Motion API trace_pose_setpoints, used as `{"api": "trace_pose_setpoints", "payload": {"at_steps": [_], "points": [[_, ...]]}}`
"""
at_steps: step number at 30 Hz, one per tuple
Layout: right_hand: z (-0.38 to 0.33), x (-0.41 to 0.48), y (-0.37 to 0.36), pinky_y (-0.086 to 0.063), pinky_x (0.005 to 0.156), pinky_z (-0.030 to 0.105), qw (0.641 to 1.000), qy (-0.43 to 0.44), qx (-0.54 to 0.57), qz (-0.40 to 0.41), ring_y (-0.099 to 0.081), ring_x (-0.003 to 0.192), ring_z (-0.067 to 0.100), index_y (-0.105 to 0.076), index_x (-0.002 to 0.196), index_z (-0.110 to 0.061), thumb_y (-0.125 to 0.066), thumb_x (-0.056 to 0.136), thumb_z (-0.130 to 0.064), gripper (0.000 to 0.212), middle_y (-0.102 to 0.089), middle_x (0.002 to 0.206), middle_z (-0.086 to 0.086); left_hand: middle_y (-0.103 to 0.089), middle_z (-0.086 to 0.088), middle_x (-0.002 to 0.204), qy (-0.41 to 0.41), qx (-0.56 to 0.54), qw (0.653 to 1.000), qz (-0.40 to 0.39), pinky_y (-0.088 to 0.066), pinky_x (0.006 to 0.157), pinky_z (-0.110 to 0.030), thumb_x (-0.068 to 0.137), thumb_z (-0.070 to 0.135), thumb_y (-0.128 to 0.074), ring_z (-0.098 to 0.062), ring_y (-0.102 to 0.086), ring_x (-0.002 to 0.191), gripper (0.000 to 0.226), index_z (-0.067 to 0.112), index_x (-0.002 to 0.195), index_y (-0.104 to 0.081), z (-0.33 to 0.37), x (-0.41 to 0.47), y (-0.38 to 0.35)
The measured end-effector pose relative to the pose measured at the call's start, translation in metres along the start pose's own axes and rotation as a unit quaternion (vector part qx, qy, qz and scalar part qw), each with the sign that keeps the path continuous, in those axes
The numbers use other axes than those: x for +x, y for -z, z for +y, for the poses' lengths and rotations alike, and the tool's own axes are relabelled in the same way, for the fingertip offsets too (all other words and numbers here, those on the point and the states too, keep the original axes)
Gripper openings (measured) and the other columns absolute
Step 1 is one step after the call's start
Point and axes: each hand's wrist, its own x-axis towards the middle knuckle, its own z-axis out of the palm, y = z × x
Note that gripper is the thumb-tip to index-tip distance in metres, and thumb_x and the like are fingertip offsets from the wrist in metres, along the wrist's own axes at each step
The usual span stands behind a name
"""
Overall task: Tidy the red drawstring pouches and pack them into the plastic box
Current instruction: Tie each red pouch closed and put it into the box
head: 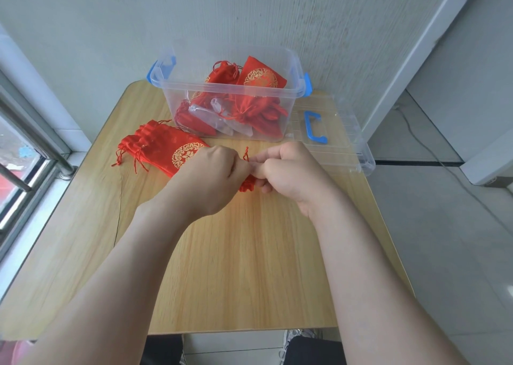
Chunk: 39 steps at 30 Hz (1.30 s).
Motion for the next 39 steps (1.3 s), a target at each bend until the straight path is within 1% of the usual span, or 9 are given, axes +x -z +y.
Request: {"api": "trace_pose_setpoints", "payload": {"at_steps": [5,8,11,16,22,26,29,36,39], "points": [[0.000,0.001,0.001,-0.053,0.059,0.022,1.000,-0.004,0.010,0.029,-0.064,0.059,0.008,-0.080,0.093,-0.011,-0.073,0.095,-0.011,0.008,-0.073,0.070,0.003,-0.062,-0.010,0.068,-0.005,-0.014,0.997,0.080,-0.044,0.071,-0.045,0.107,0.033,-0.051,-0.031,-0.057,0.068,0.047,0.001,0.073,-0.059,-0.007,0.005,0.002],[-0.001,0.003,0.000,-0.053,0.061,0.025,0.999,-0.003,0.025,0.042,-0.065,0.063,0.011,-0.080,0.089,-0.013,-0.074,0.094,-0.012,0.008,-0.073,0.071,0.004,-0.063,-0.009,0.074,0.033,-0.081,0.995,0.040,-0.047,0.071,-0.043,0.108,0.031,-0.049,-0.025,-0.056,0.071,0.044,0.000,0.077,-0.057,-0.004,0.006,0.006],[-0.002,0.002,-0.001,-0.053,0.060,0.024,0.999,0.000,0.036,0.031,-0.066,0.062,0.010,-0.079,0.091,-0.013,-0.075,0.095,-0.011,0.007,-0.075,0.073,0.004,-0.056,-0.025,0.073,0.088,-0.148,0.984,0.041,-0.050,0.071,-0.050,0.104,0.027,-0.044,-0.024,-0.049,0.066,0.045,-0.009,0.076,-0.051,0.001,0.006,0.008],[-0.003,-0.001,0.001,-0.053,0.059,0.023,0.999,-0.001,0.023,0.030,-0.066,0.061,0.009,-0.079,0.093,-0.011,-0.074,0.095,-0.010,0.005,-0.074,0.073,0.005,-0.075,-0.006,0.070,0.161,-0.186,0.967,0.068,-0.061,0.081,-0.047,0.111,0.049,-0.037,-0.017,-0.072,0.065,0.065,0.002,0.083,-0.072,-0.004,0.005,0.008],[-0.003,-0.002,-0.002,-0.052,0.059,0.026,1.000,0.006,0.010,0.007,-0.065,0.061,0.011,-0.081,0.088,-0.007,-0.071,0.090,-0.007,0.011,-0.076,0.073,0.009,-0.072,-0.003,0.074,0.091,-0.102,0.991,-0.001,-0.051,0.081,-0.038,0.103,0.075,-0.020,-0.020,-0.067,0.081,0.088,0.007,0.079,-0.069,0.006,0.003,-0.001],[-0.002,-0.004,0.000,-0.052,0.061,0.023,1.000,0.018,-0.002,-0.018,-0.066,0.063,0.009,-0.083,0.090,-0.008,-0.073,0.091,-0.008,0.010,-0.076,0.073,0.007,-0.062,-0.003,0.067,0.047,-0.076,0.996,0.023,-0.040,0.071,-0.039,0.113,0.042,-0.035,-0.025,-0.059,0.071,0.057,0.010,0.071,-0.055,0.000,0.005,-0.007],[-0.001,-0.004,0.002,-0.054,0.064,0.024,0.999,0.017,0.005,-0.033,-0.068,0.067,0.011,-0.083,0.095,-0.009,-0.077,0.094,-0.010,0.007,-0.078,0.077,0.008,-0.053,-0.008,0.062,0.004,-0.039,0.998,0.058,-0.046,0.068,-0.051,0.114,0.027,-0.038,-0.036,-0.054,0.064,0.050,0.017,0.065,-0.037,-0.002,0.004,-0.006],[-0.003,-0.006,0.004,-0.063,0.078,0.043,0.994,0.029,-0.105,-0.022,-0.067,0.066,0.014,-0.083,0.081,-0.017,-0.080,0.088,-0.010,0.010,-0.078,0.076,0.010,-0.044,-0.005,0.052,0.021,0.028,0.996,0.084,-0.049,0.054,-0.048,0.108,0.035,-0.046,-0.026,-0.042,0.051,0.055,0.012,0.059,-0.037,-0.014,0.008,-0.009],[-0.004,-0.008,0.001,-0.056,0.059,0.028,0.979,0.038,-0.200,0.013,-0.072,0.070,0.016,-0.083,0.075,-0.023,-0.079,0.080,-0.025,0.006,-0.076,0.072,-0.002,-0.037,-0.003,0.051,0.021,0.036,0.996,0.073,-0.044,0.052,-0.044,0.105,0.032,-0.050,-0.023,-0.035,0.049,0.055,0.012,0.058,-0.033,-0.018,0.008,-0.007]]}}
